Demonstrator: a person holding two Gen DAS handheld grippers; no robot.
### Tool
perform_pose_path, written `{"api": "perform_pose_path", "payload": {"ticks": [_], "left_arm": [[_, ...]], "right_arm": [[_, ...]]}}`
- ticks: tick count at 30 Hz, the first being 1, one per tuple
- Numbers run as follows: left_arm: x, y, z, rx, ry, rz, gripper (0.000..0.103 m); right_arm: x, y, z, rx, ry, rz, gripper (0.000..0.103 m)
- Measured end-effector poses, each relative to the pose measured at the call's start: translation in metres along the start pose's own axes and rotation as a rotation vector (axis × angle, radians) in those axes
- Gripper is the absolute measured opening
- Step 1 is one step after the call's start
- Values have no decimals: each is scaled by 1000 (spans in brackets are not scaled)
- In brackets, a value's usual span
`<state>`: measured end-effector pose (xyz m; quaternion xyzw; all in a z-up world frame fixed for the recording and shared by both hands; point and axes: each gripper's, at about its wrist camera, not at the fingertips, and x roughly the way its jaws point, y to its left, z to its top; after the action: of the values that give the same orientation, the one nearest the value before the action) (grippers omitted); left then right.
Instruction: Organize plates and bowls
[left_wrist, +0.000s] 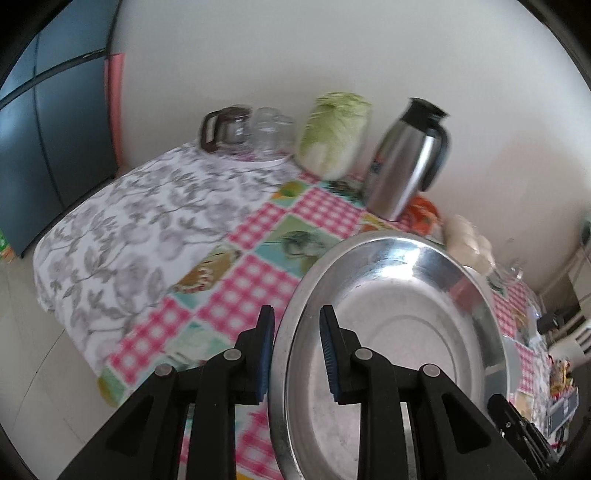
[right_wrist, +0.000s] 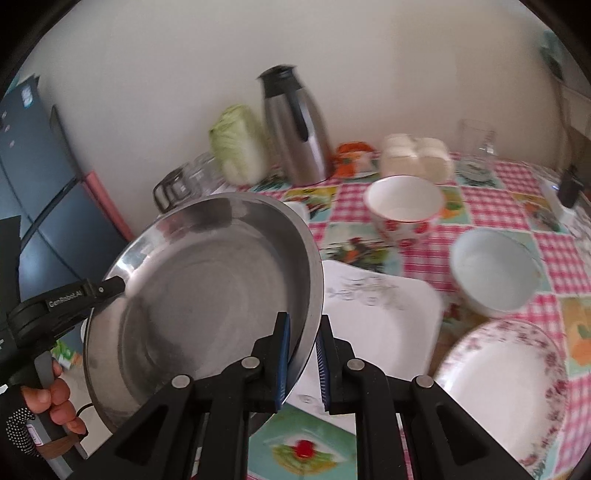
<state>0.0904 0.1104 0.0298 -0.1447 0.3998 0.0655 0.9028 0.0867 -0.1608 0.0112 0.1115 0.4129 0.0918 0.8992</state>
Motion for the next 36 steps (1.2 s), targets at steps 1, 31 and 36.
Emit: {"api": "perform_pose_path", "payload": {"ticks": [1, 31, 36], "left_arm": [[0, -8, -1, 15, 0, -6, 26], [45, -104, -40, 111, 100, -120, 26], [56, -92, -40, 86, 121, -94, 26]], "right_arm": [[-5, -7, 0, 12, -5, -5, 15], [-29, -124, -23, 239, -14, -92, 15], [-17, -114, -25, 205, 9, -96, 15]]}}
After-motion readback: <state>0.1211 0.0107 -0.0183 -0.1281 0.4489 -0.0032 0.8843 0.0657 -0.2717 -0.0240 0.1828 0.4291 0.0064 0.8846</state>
